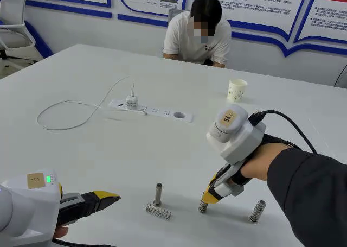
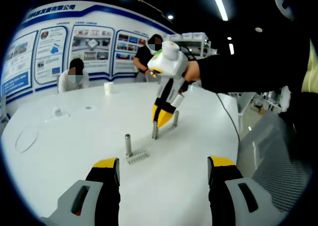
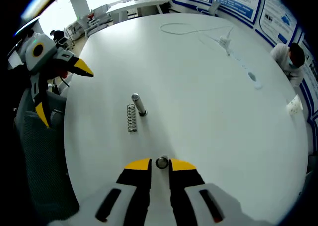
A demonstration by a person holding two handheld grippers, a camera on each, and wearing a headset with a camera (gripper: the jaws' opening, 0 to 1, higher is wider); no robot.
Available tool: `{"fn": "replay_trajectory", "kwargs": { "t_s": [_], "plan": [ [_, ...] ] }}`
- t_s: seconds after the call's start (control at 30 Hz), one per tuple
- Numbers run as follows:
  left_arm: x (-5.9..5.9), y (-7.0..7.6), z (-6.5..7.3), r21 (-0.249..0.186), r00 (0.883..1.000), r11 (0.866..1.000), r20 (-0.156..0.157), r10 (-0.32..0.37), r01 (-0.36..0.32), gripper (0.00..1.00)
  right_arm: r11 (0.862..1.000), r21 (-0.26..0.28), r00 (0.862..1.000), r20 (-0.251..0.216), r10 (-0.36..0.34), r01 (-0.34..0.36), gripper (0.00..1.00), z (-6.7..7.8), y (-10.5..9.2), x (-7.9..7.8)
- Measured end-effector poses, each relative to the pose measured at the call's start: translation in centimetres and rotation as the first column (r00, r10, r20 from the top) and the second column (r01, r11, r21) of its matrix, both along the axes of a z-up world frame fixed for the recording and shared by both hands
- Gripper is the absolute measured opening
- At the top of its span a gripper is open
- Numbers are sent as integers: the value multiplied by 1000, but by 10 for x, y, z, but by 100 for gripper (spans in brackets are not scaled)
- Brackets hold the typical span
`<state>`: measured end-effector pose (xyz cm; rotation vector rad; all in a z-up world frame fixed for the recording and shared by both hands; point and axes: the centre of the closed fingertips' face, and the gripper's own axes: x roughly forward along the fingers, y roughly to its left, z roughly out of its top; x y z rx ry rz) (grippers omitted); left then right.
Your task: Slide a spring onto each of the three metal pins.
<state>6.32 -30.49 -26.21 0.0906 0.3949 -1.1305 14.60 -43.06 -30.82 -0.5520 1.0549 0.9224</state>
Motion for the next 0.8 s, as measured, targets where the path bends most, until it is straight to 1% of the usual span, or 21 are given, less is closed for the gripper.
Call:
{"fn": "replay_trajectory", "kwargs": {
  "t_s": [0.23,0.37,0.47,0.6,0.8],
  "plan": [
    [0,-1,0,0,1000,1000,1,-2,2,73,1000,-2,999,51,10,-10,19,10,0,3],
    [0,-1,1,1,1000,1000,4,-3,3,73,1000,6,997,77,18,-19,19,17,3,3],
    [0,-1,1,2,1000,1000,5,-5,5,73,999,19,994,101,30,-32,19,23,11,2],
    [-1,-2,1,3,1000,1000,5,-6,6,73,998,36,992,118,40,-45,20,28,21,0],
    [-1,-2,2,3,1000,1000,6,-5,5,73,996,59,991,121,58,-66,20,25,38,-5]
  ]
}}
